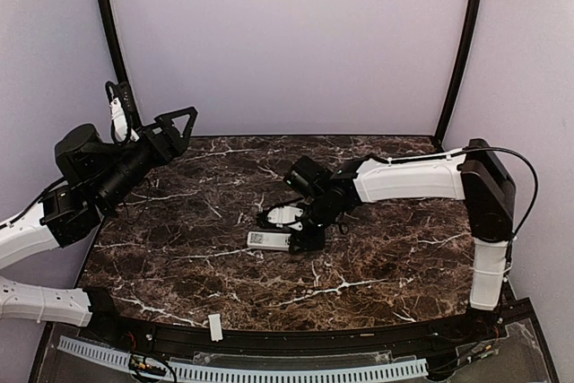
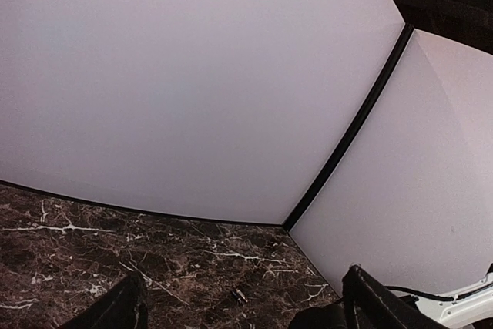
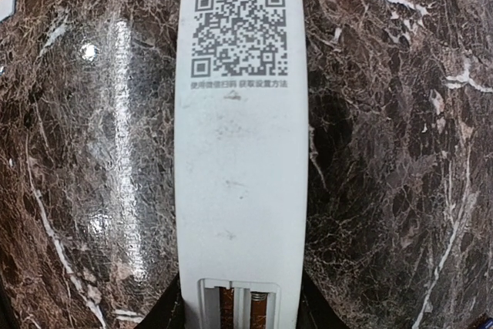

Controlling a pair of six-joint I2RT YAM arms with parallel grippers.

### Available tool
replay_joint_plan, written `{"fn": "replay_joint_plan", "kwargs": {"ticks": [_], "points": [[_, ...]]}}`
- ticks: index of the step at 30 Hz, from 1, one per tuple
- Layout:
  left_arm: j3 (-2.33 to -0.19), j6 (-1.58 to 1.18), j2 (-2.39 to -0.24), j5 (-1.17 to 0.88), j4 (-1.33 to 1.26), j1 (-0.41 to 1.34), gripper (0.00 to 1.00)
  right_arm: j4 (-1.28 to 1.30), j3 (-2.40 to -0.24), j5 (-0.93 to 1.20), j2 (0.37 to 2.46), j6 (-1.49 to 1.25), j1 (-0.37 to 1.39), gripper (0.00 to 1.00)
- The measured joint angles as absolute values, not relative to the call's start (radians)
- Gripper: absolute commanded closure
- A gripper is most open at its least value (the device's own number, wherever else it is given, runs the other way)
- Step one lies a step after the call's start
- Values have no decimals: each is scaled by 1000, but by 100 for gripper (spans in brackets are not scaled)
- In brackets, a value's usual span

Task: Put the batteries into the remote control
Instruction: Place the remote control without the battery cover at the center of the board.

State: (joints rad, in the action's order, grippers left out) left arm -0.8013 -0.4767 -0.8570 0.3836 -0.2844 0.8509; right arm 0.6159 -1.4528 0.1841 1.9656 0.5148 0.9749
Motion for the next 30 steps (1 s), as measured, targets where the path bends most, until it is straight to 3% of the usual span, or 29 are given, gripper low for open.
{"fn": "replay_joint_plan", "kwargs": {"ticks": [9, 22, 27, 29, 30], "points": [[-801, -434, -854, 392, -277, 851, 13, 638, -1452, 197, 2003, 526, 974, 81], [-801, -420, -869, 386, -261, 851, 13, 656, -1453, 205, 2050, 535, 974, 52], [-801, -422, -867, 386, -252, 851, 13, 654, -1453, 200, 2052, 515, 974, 34], [-801, -423, -867, 386, -250, 851, 13, 649, -1453, 194, 2052, 511, 974, 21], [-801, -423, -866, 386, -249, 851, 13, 647, -1453, 190, 2052, 509, 974, 9]]}}
